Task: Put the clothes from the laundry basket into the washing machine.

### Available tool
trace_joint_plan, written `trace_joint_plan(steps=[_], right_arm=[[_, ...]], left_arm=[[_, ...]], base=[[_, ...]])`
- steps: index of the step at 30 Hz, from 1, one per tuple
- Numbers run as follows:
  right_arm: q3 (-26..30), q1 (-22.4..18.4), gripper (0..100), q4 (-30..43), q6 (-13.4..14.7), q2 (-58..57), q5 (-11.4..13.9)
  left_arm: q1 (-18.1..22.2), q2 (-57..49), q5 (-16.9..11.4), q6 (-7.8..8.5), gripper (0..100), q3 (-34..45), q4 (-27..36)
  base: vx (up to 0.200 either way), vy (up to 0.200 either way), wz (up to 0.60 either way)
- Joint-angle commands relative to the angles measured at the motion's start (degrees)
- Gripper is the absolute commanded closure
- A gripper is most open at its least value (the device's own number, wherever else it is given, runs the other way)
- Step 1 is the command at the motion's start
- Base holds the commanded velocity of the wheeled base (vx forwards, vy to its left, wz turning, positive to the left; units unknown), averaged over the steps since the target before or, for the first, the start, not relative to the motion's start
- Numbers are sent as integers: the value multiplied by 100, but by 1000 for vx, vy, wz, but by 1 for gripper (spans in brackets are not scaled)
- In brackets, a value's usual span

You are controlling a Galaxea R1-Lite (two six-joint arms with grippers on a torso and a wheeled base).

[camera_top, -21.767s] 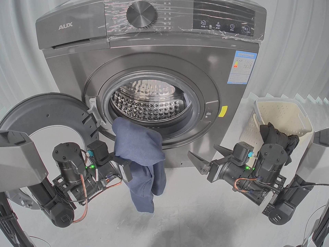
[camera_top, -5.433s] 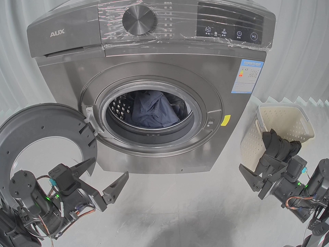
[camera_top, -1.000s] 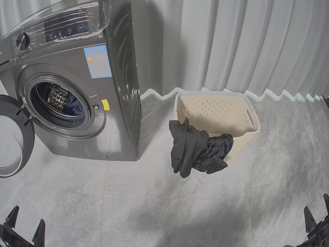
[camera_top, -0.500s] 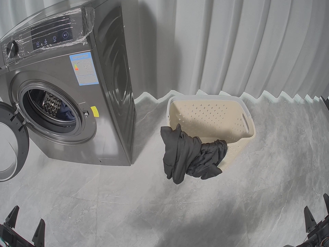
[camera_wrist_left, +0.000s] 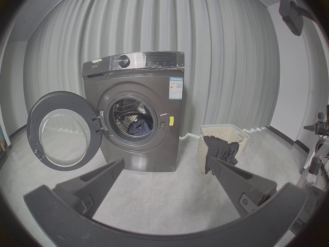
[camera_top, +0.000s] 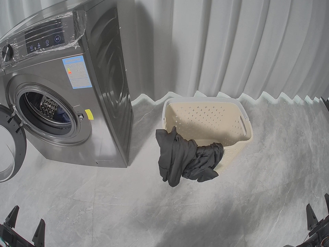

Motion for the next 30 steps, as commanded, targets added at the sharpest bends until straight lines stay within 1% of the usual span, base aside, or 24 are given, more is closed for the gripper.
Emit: trace_joint_plan(steps=[1, 4, 8, 10, 11, 13, 14, 15, 16, 17, 20, 22, 24, 25, 27, 28, 30], right_arm=[[92, 0, 0, 1, 1, -85, -3], [92, 0, 0, 1, 1, -85, -3], [92, 0, 0, 1, 1, -85, -3], [84, 0, 0, -16, 1, -85, 5], [57, 0, 0, -95, 10, -77, 23], [-198, 0, 0, -403, -42, -85, 23], [-198, 0, 0, -403, -42, -85, 23], [-637, -9, 0, -447, -78, -41, 41], [-778, 0, 0, -341, -86, -6, 93], [-848, 18, 0, -209, -86, 90, 199], [-901, 97, 0, 309, -51, 741, 744], [-945, 149, 0, 335, 10, 1391, 1078], [-1015, 158, 0, 212, 89, 2086, 1306], [-1015, 158, 0, 212, 89, 2086, 1306], [-1120, 220, 0, -376, 125, 3202, 1693], [-1138, 246, 0, -614, 125, 3580, 1816], [-1147, 325, 0, -1062, 116, 4292, 1921]], left_arm=[[0, -85, -2, 8, 0, 92, -1], [0, -85, -11, 34, 0, 92, -1], [0, -85, -11, 16, 0, 92, -1], [0, -85, -11, 34, 0, 92, -1], [0, -85, -11, 34, 0, 92, -1], [0, -85, -11, 25, 0, 92, -1], [0, -85, -11, 25, 0, 92, -1], [0, -85, -11, 25, 0, 92, -1], [0, -85, -20, 34, 0, 92, -1], [0, -85, -20, 43, 0, 92, -1], [0, -85, -11, 25, 0, 92, -1], [0, -85, -11, 25, 0, 92, -1], [0, -85, -11, 16, 0, 92, -1], [0, -85, -11, 16, 0, 92, -1], [0, -85, -11, 25, 0, 92, -1], [0, -85, -11, 16, 0, 92, -1], [0, -85, -11, 8, 0, 92, -1]], base=[[0, -200, 0], [0, 0, 0], [0, 0, 0], [0, 0, 0], [200, 0, 0], [200, 0, 0], [200, 0, 0], [200, 0, 0], [200, 0, 0], [0, 0, 0], [0, 0, 0], [0, 0, 0], [0, 0, 0], [0, 0, 0], [0, 0, 0], [0, 0, 0], [0, 0, 0]])
